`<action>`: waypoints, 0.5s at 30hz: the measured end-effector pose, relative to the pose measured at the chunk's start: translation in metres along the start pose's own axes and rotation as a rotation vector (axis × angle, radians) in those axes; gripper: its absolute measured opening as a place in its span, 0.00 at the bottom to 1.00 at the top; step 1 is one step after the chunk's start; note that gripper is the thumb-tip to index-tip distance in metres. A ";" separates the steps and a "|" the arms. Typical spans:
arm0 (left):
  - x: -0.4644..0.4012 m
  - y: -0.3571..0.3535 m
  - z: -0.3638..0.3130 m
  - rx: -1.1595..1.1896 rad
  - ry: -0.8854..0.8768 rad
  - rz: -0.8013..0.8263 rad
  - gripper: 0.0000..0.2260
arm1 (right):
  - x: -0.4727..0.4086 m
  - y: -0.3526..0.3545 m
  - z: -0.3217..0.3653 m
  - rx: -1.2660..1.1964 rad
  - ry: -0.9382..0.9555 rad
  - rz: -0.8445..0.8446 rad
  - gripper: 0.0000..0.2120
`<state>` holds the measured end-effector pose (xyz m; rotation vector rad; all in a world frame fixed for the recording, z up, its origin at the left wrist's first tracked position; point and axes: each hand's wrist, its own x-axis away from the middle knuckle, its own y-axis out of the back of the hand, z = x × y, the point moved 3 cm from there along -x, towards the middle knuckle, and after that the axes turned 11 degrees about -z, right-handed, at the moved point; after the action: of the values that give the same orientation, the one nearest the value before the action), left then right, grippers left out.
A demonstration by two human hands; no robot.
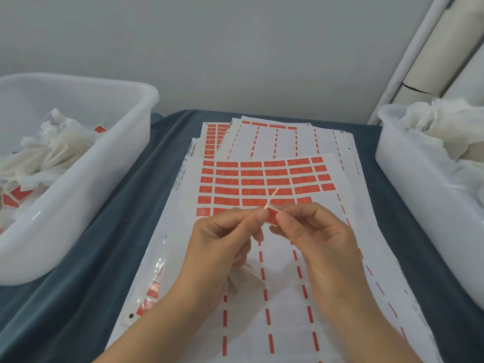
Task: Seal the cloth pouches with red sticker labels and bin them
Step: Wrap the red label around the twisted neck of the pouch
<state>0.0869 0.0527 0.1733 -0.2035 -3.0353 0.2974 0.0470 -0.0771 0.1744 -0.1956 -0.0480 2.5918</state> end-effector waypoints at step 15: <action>-0.005 0.014 -0.010 0.022 0.035 -0.092 0.10 | -0.004 0.003 -0.003 -0.090 -0.046 -0.104 0.18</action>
<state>0.0945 0.0672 0.1802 -0.0666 -2.9938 0.3161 0.0494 -0.0816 0.1717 -0.1612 -0.1864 2.4924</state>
